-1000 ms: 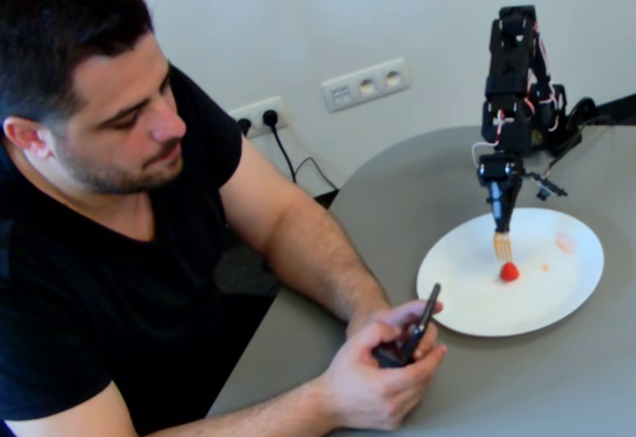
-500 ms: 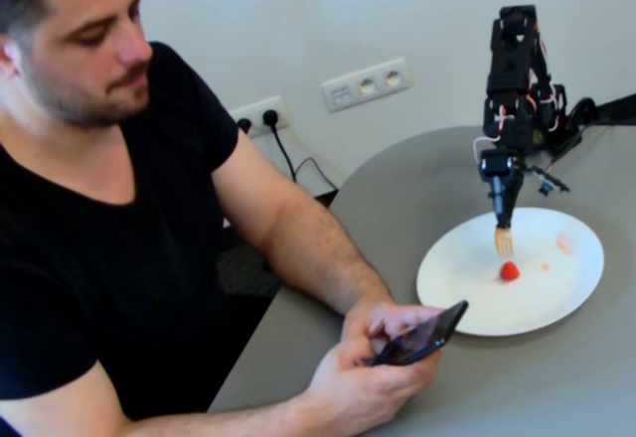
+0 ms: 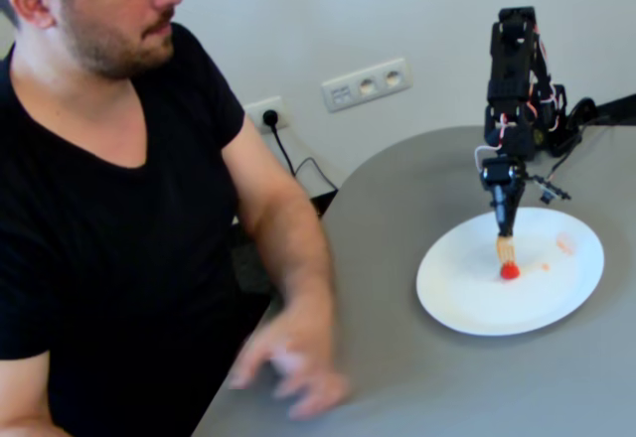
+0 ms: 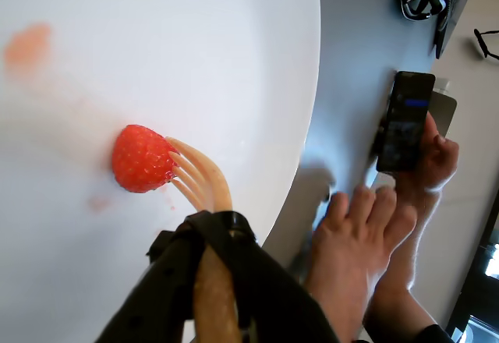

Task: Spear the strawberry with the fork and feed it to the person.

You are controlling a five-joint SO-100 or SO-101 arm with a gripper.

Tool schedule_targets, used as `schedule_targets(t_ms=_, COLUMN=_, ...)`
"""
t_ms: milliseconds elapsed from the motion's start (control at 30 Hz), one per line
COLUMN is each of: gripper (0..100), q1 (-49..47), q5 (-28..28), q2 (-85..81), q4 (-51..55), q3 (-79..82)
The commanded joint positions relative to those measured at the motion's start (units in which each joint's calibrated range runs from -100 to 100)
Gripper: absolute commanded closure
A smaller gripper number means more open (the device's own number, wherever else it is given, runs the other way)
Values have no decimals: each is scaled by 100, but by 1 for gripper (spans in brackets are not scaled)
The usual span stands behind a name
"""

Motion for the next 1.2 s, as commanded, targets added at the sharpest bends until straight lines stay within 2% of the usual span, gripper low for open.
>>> schedule_targets(t_ms=0, gripper=99, q1=-6, q5=-18, q2=-350, q4=117, q3=-253)
schedule_targets(t_ms=433, gripper=99, q1=9, q5=-18, q2=-561, q4=283, q3=-181)
schedule_targets(t_ms=1167, gripper=99, q1=76, q5=-23, q2=464, q4=-118, q3=-144)
